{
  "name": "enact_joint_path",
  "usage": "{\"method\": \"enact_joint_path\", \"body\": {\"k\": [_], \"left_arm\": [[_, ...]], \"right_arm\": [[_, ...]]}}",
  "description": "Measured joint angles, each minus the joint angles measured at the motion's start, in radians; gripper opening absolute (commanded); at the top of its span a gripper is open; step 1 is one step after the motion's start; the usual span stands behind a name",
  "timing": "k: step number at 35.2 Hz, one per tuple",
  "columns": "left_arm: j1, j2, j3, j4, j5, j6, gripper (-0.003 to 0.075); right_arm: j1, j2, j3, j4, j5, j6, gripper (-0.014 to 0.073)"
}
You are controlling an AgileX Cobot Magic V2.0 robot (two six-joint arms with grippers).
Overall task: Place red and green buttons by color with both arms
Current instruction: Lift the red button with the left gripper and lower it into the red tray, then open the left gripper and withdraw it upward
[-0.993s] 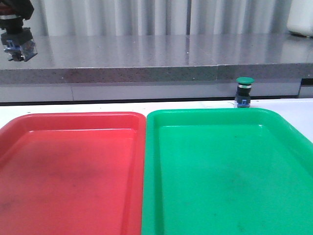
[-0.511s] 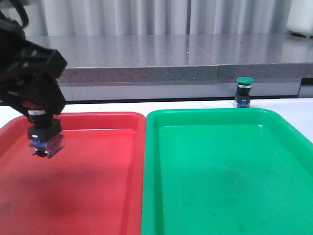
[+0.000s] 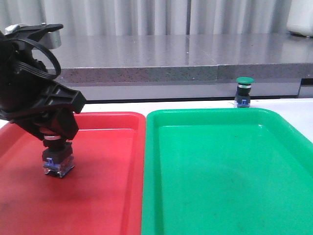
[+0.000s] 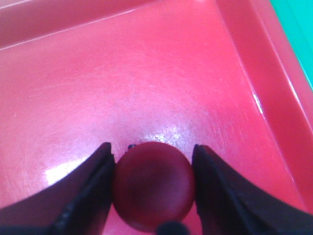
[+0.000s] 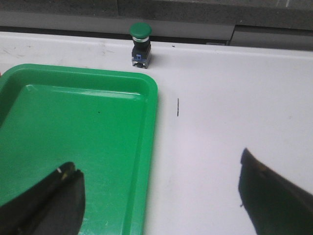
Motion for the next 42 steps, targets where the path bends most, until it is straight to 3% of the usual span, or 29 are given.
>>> {"method": "enact_joint_path", "body": {"k": [3, 14, 42], "left_arm": [[0.000, 0.000, 0.000, -0.002, 0.000, 0.000, 0.0510], [0.000, -0.104, 0.000, -0.002, 0.063, 0.000, 0.0501], [0.000, -0.990, 0.075, 0.038, 0.432, 0.002, 0.0501]], "right_arm": [[0.000, 0.000, 0.000, 0.000, 0.000, 0.000, 0.0650], [0.000, 0.000, 0.000, 0.000, 0.000, 0.000, 0.0650], [0.000, 0.000, 0.000, 0.000, 0.000, 0.000, 0.0650]]}}
